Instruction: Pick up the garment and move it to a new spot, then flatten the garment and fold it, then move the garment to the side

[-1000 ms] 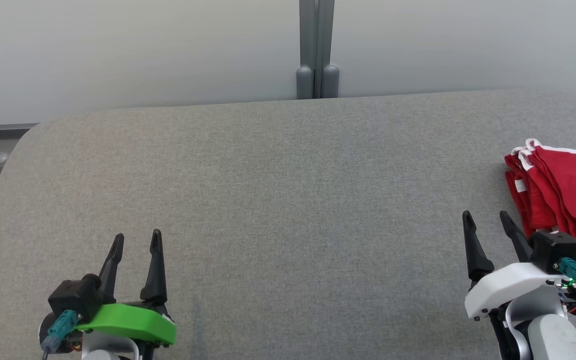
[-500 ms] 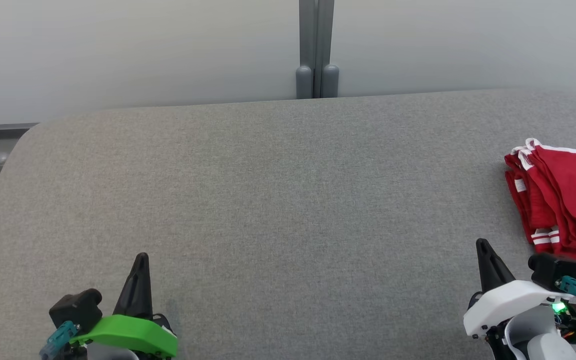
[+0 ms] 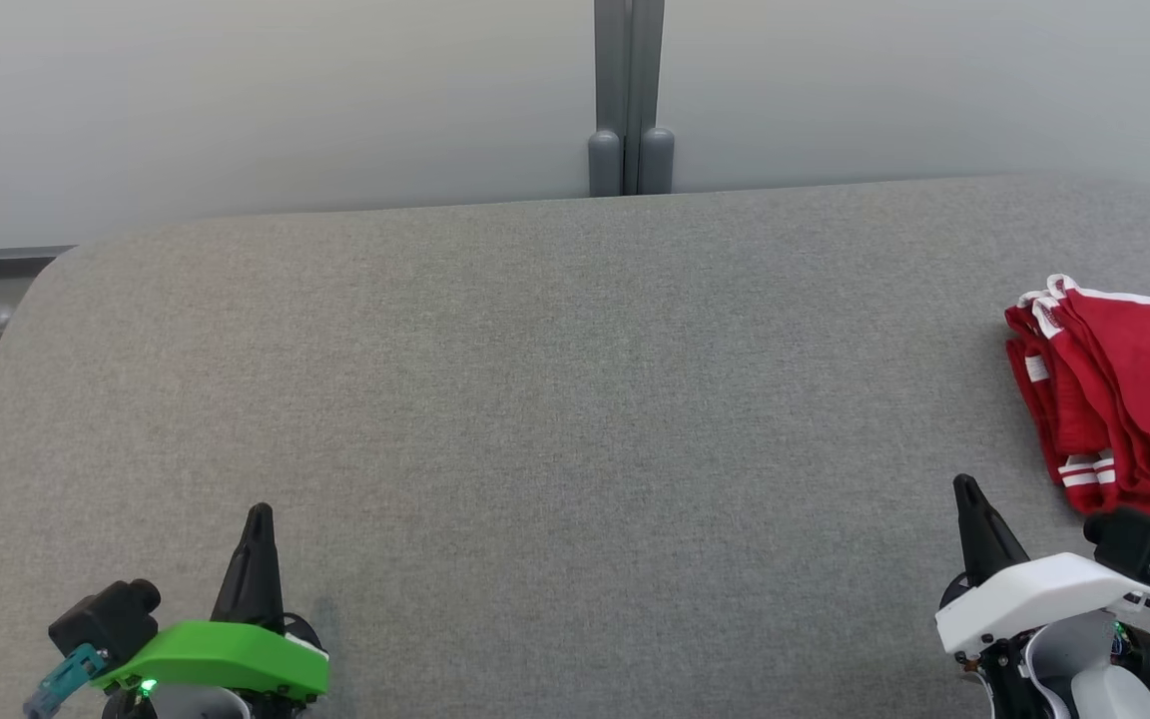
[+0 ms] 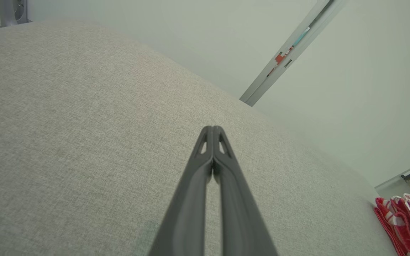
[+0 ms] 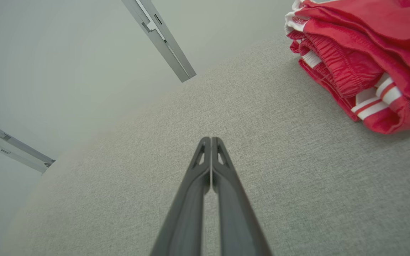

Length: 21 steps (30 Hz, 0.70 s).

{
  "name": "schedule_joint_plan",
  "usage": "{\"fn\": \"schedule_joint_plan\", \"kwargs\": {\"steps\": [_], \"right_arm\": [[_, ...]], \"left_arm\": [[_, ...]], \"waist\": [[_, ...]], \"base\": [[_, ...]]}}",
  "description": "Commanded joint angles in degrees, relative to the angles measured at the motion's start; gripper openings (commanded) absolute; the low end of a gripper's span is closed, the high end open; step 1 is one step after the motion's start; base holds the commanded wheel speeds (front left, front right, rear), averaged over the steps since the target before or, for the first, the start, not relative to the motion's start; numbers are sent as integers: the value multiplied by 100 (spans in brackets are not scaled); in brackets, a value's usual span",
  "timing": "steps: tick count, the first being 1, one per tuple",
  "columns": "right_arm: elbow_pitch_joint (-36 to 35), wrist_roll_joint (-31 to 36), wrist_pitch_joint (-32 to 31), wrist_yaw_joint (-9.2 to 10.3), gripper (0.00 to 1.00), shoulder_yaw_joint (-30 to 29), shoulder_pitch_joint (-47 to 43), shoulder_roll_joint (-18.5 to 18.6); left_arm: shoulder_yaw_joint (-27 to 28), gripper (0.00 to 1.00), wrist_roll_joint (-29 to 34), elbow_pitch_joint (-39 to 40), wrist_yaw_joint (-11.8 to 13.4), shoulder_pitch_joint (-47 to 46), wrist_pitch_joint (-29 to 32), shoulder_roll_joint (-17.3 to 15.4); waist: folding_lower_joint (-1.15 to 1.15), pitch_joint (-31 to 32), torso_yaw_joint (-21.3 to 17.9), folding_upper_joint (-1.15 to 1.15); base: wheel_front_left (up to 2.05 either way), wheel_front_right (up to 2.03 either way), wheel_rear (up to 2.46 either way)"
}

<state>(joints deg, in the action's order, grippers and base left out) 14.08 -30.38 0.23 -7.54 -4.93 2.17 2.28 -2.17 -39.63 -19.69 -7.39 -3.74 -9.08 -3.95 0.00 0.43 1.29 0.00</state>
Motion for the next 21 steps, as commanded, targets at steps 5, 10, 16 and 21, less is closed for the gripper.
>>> {"fn": "schedule_joint_plan", "kwargs": {"steps": [5,10,16,21], "right_arm": [[-93,-605,-68,2,0,-28,184,33],[-90,-1020,-112,2,0,-38,205,36],[-84,-1516,-166,3,0,-50,229,40],[-80,-1885,-210,3,0,-60,247,43]], "left_arm": [[106,0,-509,142,-4,-137,143,7],[163,0,-864,177,-5,-151,246,14],[232,0,-1288,218,-5,-169,372,21],[286,0,-1602,247,-6,-182,466,28]], "waist": [[0,-3,-6,0],[0,-6,-12,0],[0,-10,-20,0],[0,-12,-26,0]], "base": [[0,0,0],[0,0,0],[0,0,0],[0,0,0]]}}
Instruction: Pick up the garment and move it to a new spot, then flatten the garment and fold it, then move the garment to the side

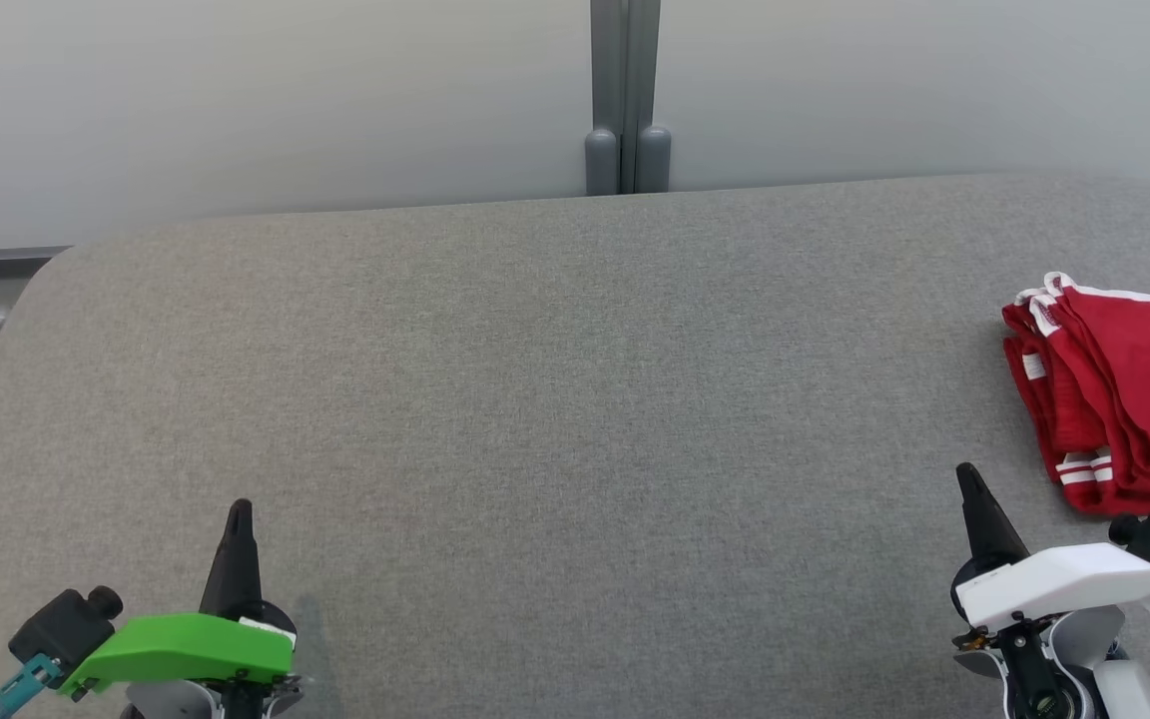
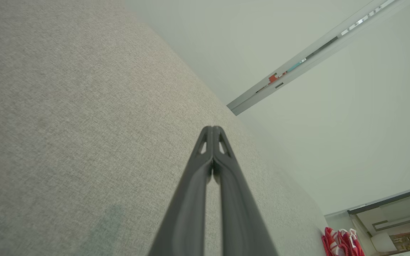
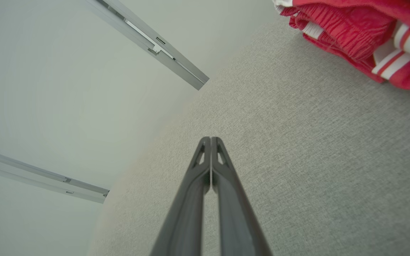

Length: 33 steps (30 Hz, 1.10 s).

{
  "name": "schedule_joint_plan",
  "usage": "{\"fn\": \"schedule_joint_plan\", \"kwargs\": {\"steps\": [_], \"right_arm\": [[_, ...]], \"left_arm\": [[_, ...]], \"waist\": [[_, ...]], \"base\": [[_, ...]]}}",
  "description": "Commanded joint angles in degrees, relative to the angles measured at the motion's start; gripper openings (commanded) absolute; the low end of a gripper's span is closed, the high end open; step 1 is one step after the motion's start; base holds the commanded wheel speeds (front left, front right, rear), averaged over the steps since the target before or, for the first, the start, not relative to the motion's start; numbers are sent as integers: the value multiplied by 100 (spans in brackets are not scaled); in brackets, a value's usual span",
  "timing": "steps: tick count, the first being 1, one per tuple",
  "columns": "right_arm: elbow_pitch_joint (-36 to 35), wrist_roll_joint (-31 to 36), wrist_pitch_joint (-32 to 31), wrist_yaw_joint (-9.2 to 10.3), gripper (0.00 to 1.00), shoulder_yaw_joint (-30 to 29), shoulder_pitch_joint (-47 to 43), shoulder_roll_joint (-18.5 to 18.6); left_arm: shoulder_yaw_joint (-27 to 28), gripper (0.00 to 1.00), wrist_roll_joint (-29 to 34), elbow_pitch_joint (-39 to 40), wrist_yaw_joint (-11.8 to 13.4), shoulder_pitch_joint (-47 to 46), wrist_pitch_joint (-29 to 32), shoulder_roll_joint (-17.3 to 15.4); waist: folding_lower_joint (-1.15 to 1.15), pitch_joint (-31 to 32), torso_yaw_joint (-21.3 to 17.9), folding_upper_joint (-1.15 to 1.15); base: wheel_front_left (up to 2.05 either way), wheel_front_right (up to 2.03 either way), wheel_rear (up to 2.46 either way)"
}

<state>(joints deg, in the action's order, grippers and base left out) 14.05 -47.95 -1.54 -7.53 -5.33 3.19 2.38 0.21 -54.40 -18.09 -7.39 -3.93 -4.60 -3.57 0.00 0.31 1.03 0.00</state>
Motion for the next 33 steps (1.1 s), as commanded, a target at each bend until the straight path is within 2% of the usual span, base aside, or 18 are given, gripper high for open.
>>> {"fn": "schedule_joint_plan", "kwargs": {"steps": [1,33], "right_arm": [[-76,-207,-38,2,0,-21,148,33],[-48,-2215,-262,2,0,-72,243,48]], "left_arm": [[59,0,-194,93,-6,-166,42,-10],[339,0,-1905,251,-11,-224,555,26]], "waist": [[0,-1,-2,0],[0,-19,-41,0]], "base": [[0,0,0],[0,0,0]]}}
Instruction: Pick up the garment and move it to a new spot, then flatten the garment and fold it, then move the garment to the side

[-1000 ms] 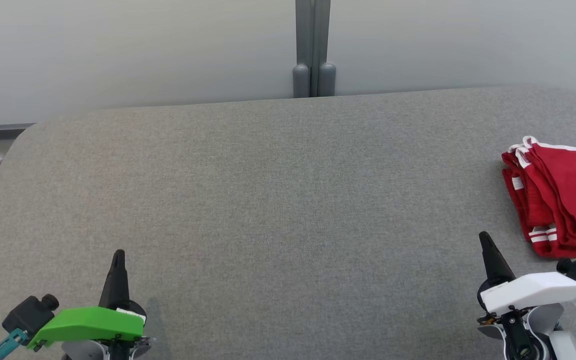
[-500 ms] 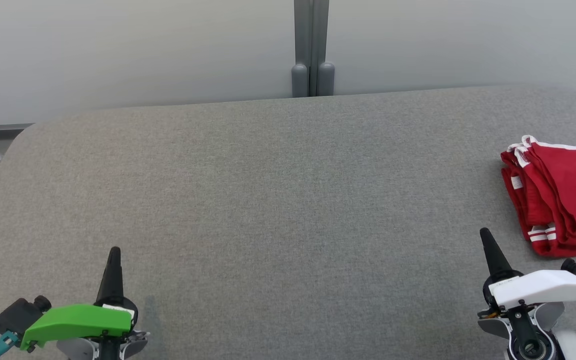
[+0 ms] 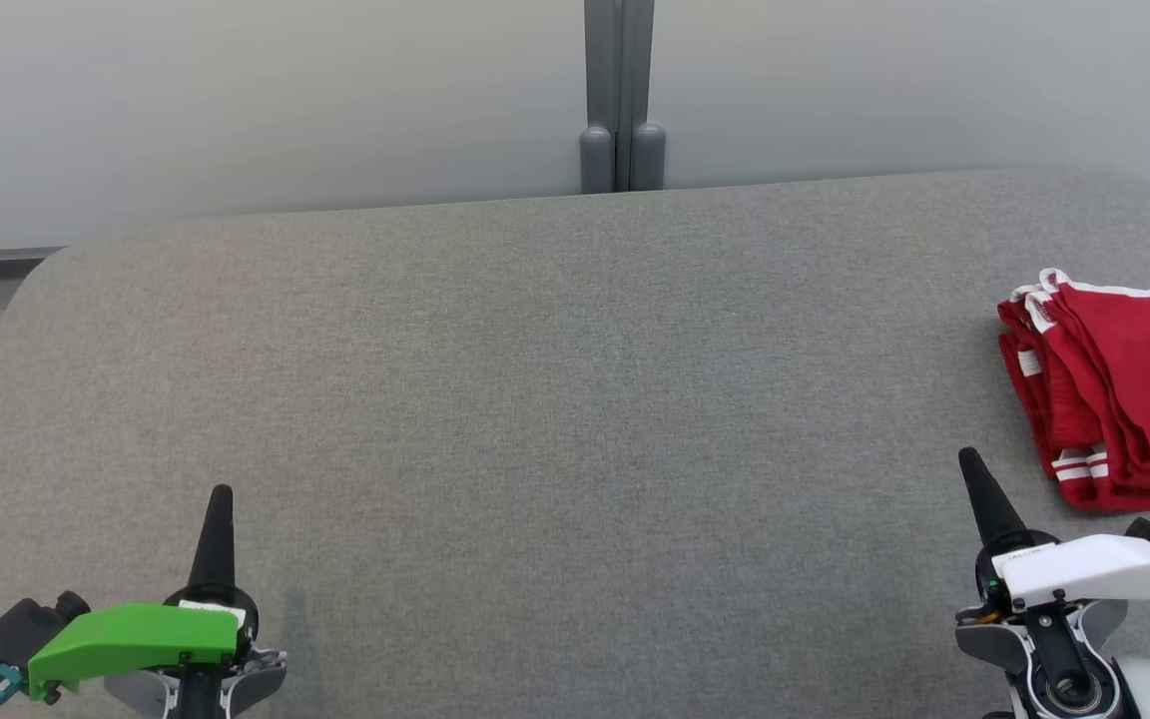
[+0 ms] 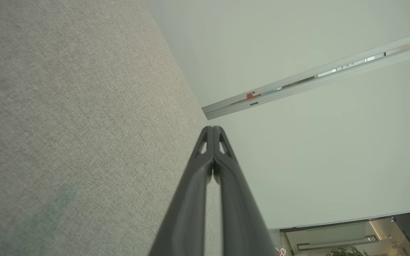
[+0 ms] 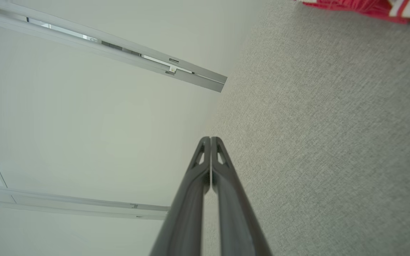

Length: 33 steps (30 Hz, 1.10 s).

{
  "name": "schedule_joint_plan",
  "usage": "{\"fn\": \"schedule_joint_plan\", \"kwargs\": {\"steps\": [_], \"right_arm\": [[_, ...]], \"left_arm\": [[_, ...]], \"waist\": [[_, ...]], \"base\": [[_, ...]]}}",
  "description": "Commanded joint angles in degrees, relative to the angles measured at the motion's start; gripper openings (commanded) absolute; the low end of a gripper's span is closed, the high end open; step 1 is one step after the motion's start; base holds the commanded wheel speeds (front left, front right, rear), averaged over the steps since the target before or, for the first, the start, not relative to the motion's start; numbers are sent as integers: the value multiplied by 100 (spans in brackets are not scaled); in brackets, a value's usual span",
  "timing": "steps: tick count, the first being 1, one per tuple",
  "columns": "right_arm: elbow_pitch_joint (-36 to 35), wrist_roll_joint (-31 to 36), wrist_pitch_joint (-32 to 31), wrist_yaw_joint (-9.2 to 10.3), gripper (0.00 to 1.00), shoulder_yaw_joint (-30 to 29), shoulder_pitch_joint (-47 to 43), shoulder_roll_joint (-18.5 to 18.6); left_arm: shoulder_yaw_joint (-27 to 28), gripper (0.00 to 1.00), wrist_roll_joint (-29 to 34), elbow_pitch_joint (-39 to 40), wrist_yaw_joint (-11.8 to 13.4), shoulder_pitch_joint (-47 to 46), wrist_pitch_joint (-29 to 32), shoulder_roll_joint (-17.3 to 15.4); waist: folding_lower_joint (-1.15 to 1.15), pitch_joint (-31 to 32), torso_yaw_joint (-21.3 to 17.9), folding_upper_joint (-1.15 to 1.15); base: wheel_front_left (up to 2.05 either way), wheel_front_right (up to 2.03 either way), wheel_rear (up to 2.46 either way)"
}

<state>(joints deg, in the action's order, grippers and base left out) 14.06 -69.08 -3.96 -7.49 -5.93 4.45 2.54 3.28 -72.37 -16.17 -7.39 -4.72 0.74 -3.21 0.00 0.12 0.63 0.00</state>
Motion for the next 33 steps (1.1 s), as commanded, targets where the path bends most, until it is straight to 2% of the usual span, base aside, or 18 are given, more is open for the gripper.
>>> {"fn": "schedule_joint_plan", "kwargs": {"steps": [1,33], "right_arm": [[-48,-161,-29,-2,0,-14,121,32],[-20,-1676,-198,-2,0,-52,178,41]], "left_arm": [[42,0,-156,64,-11,-148,40,-8],[254,0,-1449,181,-16,-184,427,21]], "waist": [[0,-1,-2,0],[0,-20,-41,0]], "base": [[0,0,0],[0,0,0]]}}
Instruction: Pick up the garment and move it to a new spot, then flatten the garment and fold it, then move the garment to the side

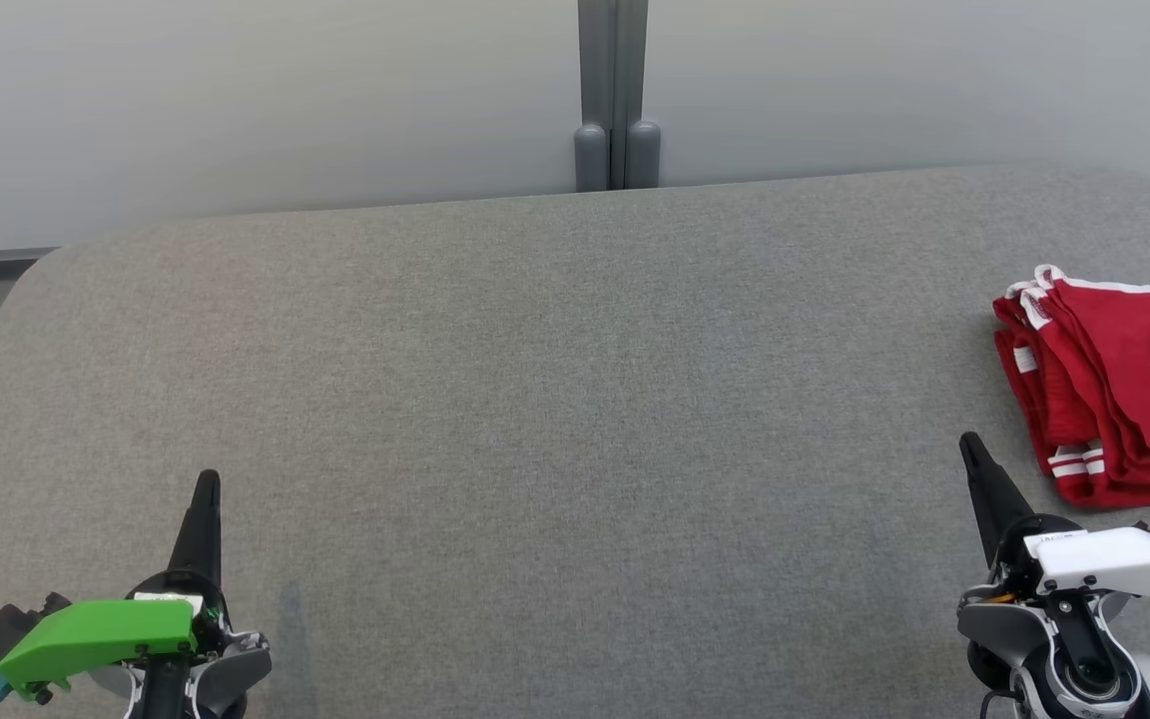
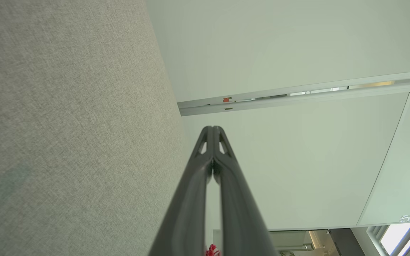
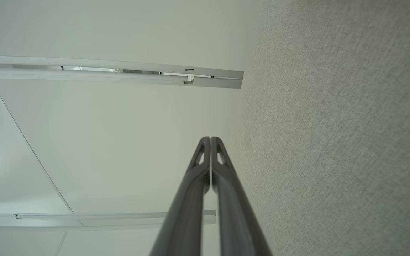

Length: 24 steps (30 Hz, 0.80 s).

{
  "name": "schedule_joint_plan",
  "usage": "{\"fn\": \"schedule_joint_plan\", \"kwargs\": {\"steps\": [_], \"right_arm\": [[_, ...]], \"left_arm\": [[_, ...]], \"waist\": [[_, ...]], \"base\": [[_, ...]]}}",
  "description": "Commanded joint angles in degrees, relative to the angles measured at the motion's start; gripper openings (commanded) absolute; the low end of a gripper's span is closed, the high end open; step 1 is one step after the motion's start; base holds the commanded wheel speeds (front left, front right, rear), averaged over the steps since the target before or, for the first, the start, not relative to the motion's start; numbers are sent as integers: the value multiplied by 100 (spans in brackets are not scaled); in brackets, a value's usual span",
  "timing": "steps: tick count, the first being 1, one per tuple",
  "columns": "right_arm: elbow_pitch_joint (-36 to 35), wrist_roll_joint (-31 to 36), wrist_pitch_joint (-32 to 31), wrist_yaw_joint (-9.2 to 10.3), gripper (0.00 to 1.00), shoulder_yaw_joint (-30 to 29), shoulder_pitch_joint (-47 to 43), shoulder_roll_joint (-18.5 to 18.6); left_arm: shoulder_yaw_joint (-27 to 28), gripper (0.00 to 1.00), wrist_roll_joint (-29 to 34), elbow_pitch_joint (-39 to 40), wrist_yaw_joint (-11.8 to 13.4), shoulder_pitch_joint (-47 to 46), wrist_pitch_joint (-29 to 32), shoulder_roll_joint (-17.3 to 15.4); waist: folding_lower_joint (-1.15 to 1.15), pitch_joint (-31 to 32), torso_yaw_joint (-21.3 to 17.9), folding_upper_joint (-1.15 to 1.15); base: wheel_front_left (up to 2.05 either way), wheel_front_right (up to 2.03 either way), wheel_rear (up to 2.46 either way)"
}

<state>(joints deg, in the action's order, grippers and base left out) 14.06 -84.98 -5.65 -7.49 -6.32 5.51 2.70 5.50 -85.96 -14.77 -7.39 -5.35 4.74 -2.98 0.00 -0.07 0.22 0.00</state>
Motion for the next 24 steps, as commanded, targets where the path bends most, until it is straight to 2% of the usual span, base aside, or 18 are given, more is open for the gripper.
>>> {"fn": "schedule_joint_plan", "kwargs": {"steps": [1,17,24], "right_arm": [[-19,-124,-30,-1,0,-13,73,25],[-4,-751,-95,0,0,-28,94,29],[-4,-759,-99,-1,0,-28,93,29]], "left_arm": [[37,0,-121,44,-16,-121,36,-1],[122,0,-655,86,-18,-133,195,13],[121,0,-651,82,-18,-130,202,12]], "waist": [[0,-1,-2,0],[0,-10,-21,0],[0,-11,-22,0]], "base": [[0,0,0],[0,0,0],[0,0,0]]}}
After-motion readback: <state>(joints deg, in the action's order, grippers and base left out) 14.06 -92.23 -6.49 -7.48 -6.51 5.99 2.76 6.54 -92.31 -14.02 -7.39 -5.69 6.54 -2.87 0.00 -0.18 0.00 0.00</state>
